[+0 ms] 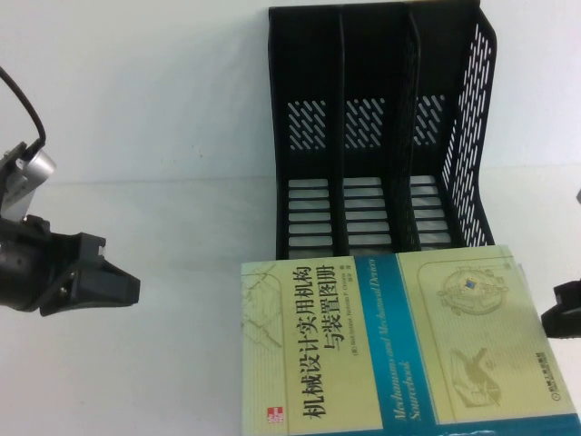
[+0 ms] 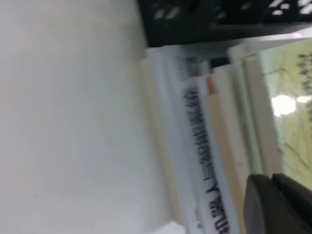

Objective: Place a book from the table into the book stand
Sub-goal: Push book with right arm, then pick up the book with your left arm

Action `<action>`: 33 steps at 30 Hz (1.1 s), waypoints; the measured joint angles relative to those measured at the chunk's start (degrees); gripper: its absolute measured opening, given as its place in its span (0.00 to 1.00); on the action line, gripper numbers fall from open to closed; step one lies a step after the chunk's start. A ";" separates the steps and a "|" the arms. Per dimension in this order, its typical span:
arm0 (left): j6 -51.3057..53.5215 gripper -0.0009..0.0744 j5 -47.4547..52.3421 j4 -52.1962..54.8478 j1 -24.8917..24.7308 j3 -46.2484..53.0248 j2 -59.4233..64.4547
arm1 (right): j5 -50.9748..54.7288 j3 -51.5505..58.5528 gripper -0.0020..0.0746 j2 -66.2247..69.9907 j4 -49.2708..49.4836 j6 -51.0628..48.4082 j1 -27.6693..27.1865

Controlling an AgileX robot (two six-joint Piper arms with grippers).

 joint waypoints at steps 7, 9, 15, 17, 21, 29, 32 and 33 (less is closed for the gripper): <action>-6.05 0.01 -2.08 3.85 0.00 0.00 0.00 | -1.42 -1.02 0.02 0.66 1.64 1.13 7.54; -6.44 0.01 -2.08 3.98 0.00 0.00 0.00 | -1.42 -1.13 0.02 1.54 1.87 2.42 8.15; -8.97 0.25 -2.39 4.77 0.00 0.30 0.00 | -1.99 -1.74 0.02 2.31 -1.41 7.44 8.48; -9.22 0.42 -3.17 3.76 0.00 1.73 0.00 | -2.62 -2.30 0.02 2.73 -5.62 8.79 8.48; -5.61 0.66 -4.26 -2.00 0.00 5.48 0.00 | -2.75 -4.64 0.02 3.22 -10.22 10.20 8.48; 5.50 0.64 -3.65 -14.08 0.00 12.27 0.00 | -1.30 -8.10 0.02 0.37 -10.85 10.62 8.48; 8.19 0.63 -4.12 -16.87 0.00 13.76 0.00 | 0.38 -8.20 0.02 0.06 -10.74 10.47 8.48; 8.78 0.63 -4.54 -17.39 0.00 14.27 0.00 | 0.64 -8.20 0.02 0.02 -10.74 10.47 8.48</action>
